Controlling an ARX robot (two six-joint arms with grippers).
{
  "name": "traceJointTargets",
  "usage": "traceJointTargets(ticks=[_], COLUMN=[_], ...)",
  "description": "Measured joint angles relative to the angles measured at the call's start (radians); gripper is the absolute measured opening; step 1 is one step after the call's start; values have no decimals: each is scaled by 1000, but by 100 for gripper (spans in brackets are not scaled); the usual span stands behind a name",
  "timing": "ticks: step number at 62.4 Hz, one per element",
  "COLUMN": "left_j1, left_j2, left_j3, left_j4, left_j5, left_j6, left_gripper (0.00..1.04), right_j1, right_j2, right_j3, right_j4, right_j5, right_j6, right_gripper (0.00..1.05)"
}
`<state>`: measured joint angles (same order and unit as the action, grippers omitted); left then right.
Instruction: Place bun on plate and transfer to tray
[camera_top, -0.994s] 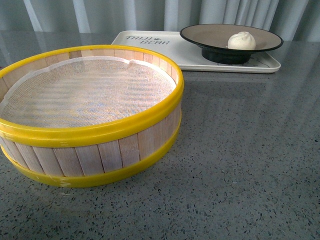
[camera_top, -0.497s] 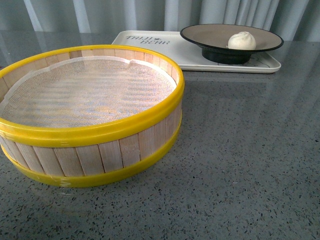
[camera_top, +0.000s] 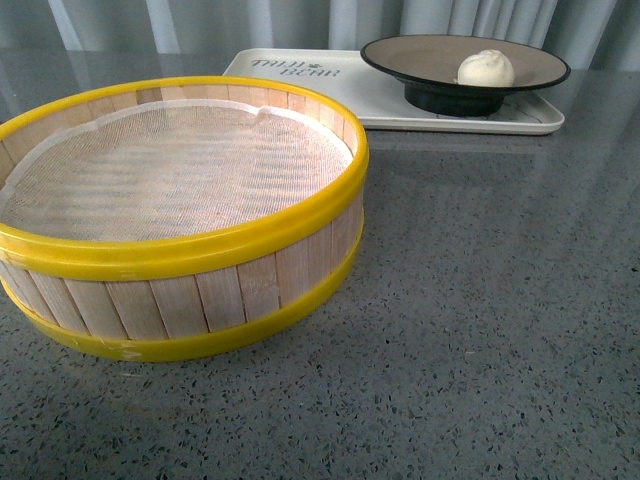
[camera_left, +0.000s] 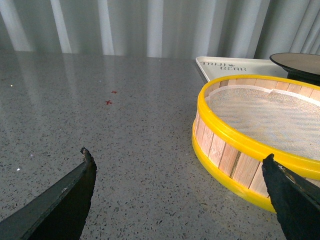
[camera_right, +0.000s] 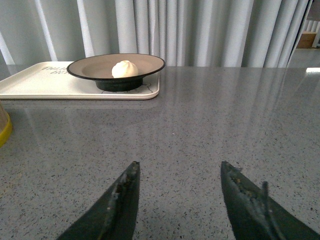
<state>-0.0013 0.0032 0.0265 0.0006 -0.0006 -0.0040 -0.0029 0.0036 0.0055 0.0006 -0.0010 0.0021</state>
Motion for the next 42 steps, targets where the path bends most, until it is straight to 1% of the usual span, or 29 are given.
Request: traceJointTargets(ticks=[1,3,10,16,42], left_j1=[0,0,0,0,0], left_j2=[0,0,0,0,0], left_j3=[0,0,0,0,0], left_j4=[0,0,0,0,0], left_j5=[0,0,0,0,0], left_j6=[0,0,0,0,0], left_gripper=[98,98,98,98,98], right_j1=[0,0,0,0,0], right_j2=[0,0,0,0,0], right_j3=[0,0,0,0,0], right_j4=[0,0,0,0,0], right_j5=[0,0,0,0,0], right_j6=[0,0,1,0,0], right_gripper=[73,76,98,95,96])
